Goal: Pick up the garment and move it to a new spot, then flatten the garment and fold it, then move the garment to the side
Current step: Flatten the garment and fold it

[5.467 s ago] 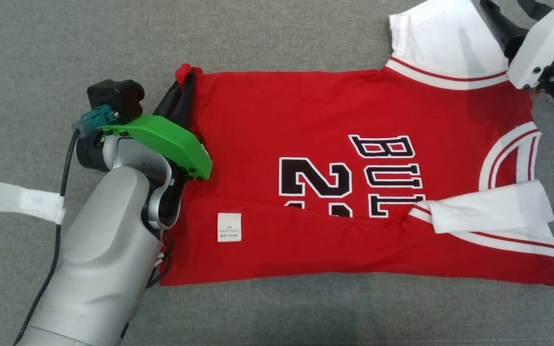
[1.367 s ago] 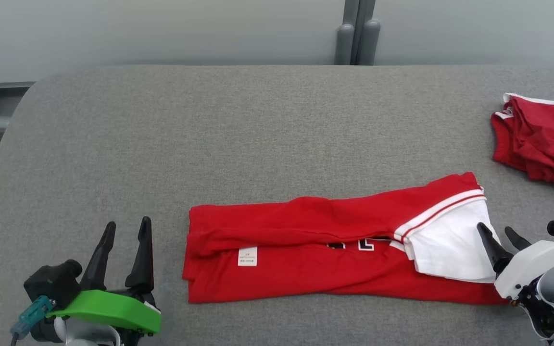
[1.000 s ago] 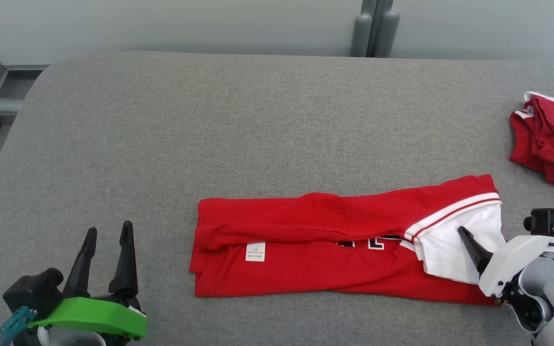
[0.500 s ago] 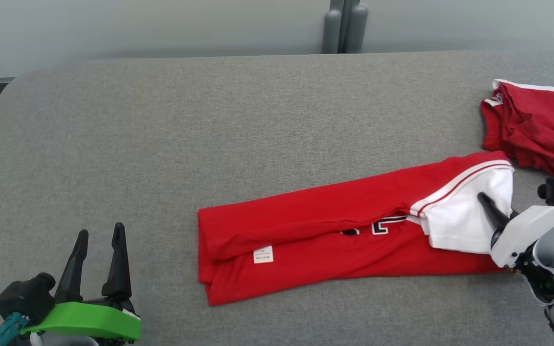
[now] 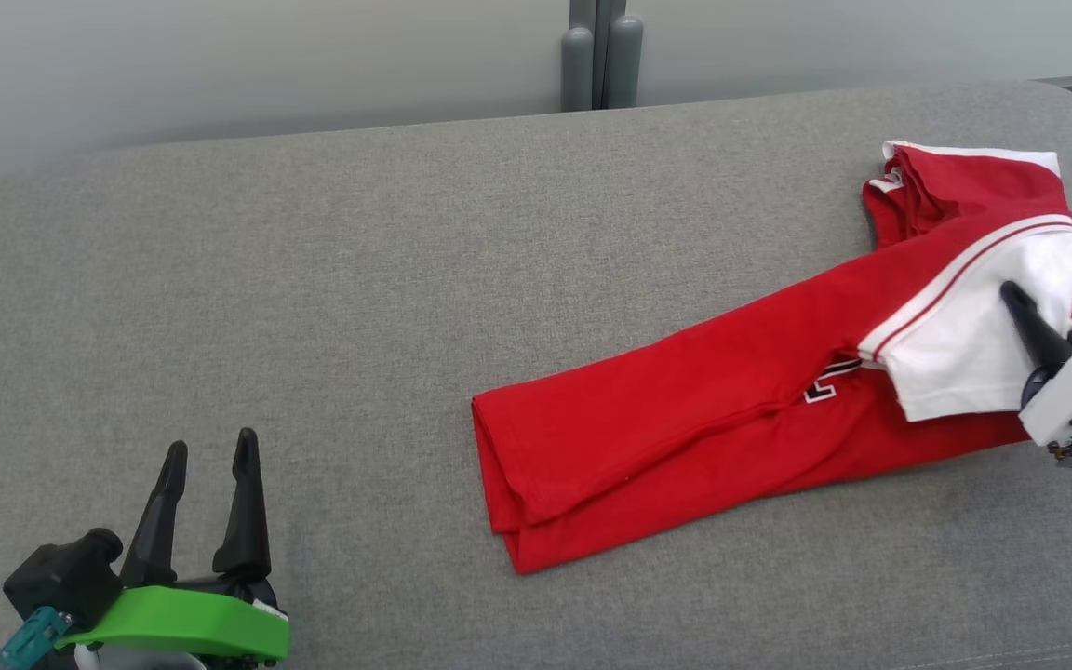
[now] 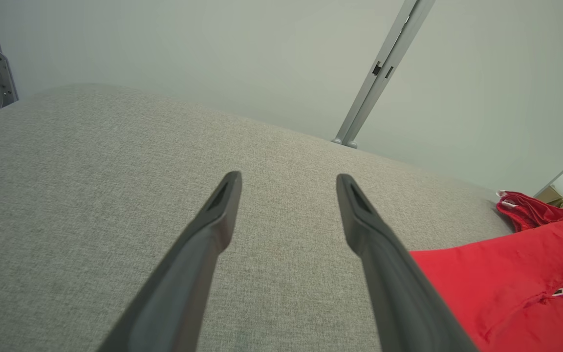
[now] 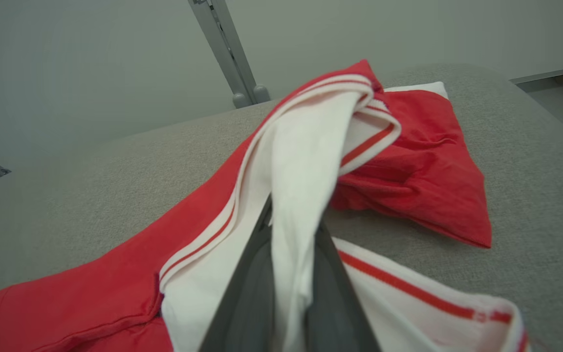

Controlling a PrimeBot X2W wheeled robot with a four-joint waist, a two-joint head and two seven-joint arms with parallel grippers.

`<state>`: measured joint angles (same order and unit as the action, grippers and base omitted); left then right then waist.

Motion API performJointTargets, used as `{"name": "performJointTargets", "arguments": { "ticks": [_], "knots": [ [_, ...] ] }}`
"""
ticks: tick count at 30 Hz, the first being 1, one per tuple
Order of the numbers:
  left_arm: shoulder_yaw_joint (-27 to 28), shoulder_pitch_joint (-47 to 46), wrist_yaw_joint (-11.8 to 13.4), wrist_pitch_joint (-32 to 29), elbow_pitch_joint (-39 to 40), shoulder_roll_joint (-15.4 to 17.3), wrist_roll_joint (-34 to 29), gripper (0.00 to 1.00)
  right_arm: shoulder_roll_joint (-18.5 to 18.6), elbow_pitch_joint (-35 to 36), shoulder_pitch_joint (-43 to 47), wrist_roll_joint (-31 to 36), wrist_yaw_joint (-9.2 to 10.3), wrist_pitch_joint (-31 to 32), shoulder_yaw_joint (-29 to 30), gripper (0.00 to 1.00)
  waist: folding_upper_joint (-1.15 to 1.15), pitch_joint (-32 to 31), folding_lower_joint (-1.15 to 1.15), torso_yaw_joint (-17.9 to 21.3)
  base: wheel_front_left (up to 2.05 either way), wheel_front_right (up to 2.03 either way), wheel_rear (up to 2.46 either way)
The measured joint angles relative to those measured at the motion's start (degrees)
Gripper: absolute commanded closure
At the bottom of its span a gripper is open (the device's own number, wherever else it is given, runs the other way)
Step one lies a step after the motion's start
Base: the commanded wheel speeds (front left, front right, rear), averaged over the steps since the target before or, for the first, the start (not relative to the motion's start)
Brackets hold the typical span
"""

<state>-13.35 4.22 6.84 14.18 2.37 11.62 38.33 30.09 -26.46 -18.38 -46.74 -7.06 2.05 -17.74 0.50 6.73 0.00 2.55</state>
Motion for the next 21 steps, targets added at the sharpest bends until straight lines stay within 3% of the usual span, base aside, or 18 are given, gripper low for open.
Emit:
{"name": "performJointTargets", "arguments": {
  "ticks": [3, 10, 21],
  "knots": [
    [-0.7, 0.0, 0.0, -0.1, -0.1, -0.3, -0.2, 0.00, -2.6, 6.3, 0.0, -3.2, 0.00, 2.2, -4.5, 1.00, 0.00, -0.2, 0.00, -0.3, 0.00, 0.00, 0.00],
    [-1.4, 0.0, 0.0, -0.5, -0.2, -1.4, -0.3, 0.00, -3.4, 14.8, 0.0, -4.5, 0.00, 6.2, -12.5, 1.00, 0.00, -0.8, 0.00, -2.0, 0.00, 0.00, 0.00],
    [-2.0, 0.0, 0.0, -0.6, -1.4, -2.1, -0.3, 0.00, -6.7, 16.9, 0.0, -4.6, 0.00, 10.3, -18.6, 1.00, 0.00, -2.1, 0.00, -5.7, 0.00, 0.00, 0.00]
  ]
}}
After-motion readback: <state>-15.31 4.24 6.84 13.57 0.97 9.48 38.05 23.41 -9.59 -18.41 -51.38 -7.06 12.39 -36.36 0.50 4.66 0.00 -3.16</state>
